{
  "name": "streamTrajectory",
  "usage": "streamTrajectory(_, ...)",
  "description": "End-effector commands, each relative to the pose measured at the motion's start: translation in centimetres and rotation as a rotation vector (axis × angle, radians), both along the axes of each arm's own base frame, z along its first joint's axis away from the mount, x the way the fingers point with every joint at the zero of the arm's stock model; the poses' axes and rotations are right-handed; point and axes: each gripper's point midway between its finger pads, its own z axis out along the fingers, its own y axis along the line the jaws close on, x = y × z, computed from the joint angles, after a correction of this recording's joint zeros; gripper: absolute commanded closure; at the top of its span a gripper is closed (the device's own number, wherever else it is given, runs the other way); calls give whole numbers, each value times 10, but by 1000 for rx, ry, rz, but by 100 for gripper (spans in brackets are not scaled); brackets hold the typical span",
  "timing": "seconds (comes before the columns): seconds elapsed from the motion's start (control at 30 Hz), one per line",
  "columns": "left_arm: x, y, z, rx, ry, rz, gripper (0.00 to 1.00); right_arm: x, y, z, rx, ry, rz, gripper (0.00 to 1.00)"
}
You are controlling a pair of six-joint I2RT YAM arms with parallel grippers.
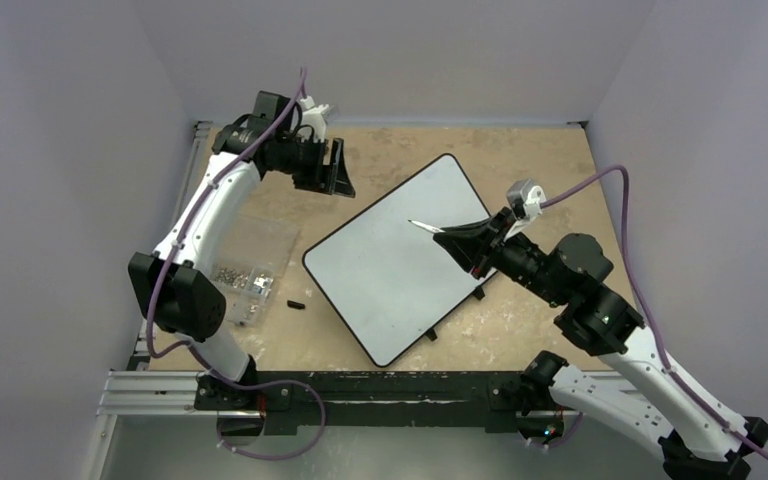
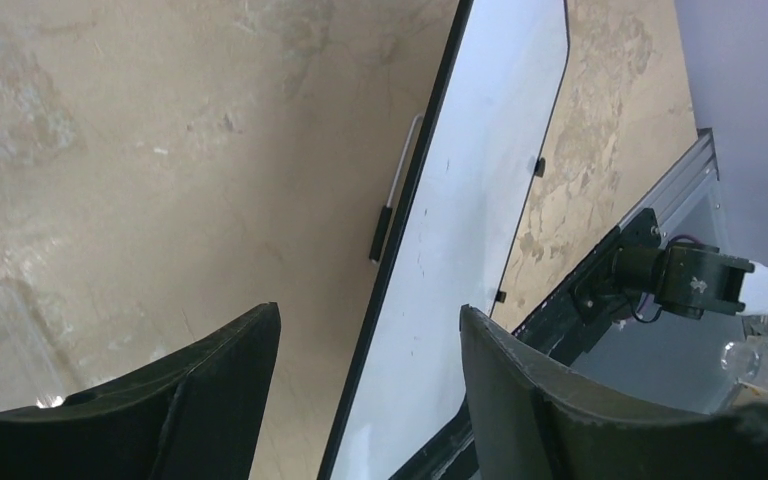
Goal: Write a sentence on the whiteboard
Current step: Hold the whiteboard on the whiteboard stand.
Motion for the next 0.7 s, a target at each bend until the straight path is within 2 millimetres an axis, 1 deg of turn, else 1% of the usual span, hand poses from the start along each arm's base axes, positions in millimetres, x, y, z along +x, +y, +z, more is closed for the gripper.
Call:
streamTrajectory(0.0,-10,19,-5,22,-34,45,38,5,11,1,16,-36,25,100)
streamTrajectory(0.07,-14,31,-15,23,-16,85,40,7,16,-2,12,-32,40,100)
streamTrajectory(0.1,-16,36,-16,10,-20,104,40,8,19,-5,6,-29,47,100)
streamTrajectory(0.2,-24,41,-32,-3,5,125,40,13,28,-9,0,-30,67,100)
streamTrajectory(0.3,-30,39,-42,-6,30,103,40,16,36,-11,0,-24,88,100)
streamTrajectory(0.47,-31,27,-42,-65,65,40,40,18,43,-11,10,-20,107,100)
streamTrajectory(0.67,-34,13,-47,-139,126,-31,46,15,45,-15,5,-31,130,100)
